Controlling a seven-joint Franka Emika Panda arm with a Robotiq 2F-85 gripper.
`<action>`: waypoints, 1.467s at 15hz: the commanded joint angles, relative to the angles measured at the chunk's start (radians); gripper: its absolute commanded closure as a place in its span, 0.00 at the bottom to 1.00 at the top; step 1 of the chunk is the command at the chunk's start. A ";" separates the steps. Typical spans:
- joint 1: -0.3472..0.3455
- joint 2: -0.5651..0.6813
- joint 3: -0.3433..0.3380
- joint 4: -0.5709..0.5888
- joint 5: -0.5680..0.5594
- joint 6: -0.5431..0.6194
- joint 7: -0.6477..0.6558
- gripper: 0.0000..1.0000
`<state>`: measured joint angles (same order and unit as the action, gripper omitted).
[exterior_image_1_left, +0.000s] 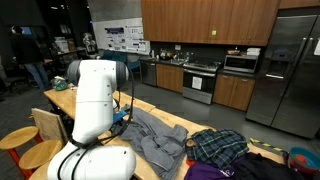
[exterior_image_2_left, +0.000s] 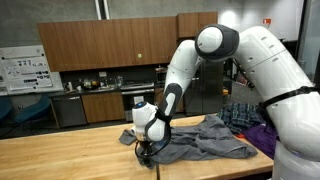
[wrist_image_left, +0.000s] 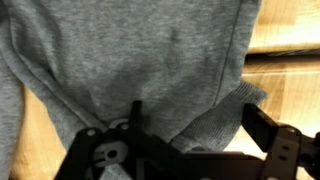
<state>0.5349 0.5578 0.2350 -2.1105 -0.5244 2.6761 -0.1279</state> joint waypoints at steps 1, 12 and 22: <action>0.031 -0.004 -0.023 0.024 -0.024 0.007 0.022 0.09; 0.060 -0.034 0.011 0.063 -0.013 0.058 -0.012 0.00; 0.047 -0.023 0.034 0.053 0.043 0.120 -0.051 0.61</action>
<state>0.5918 0.5542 0.2648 -2.0368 -0.4923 2.7725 -0.1527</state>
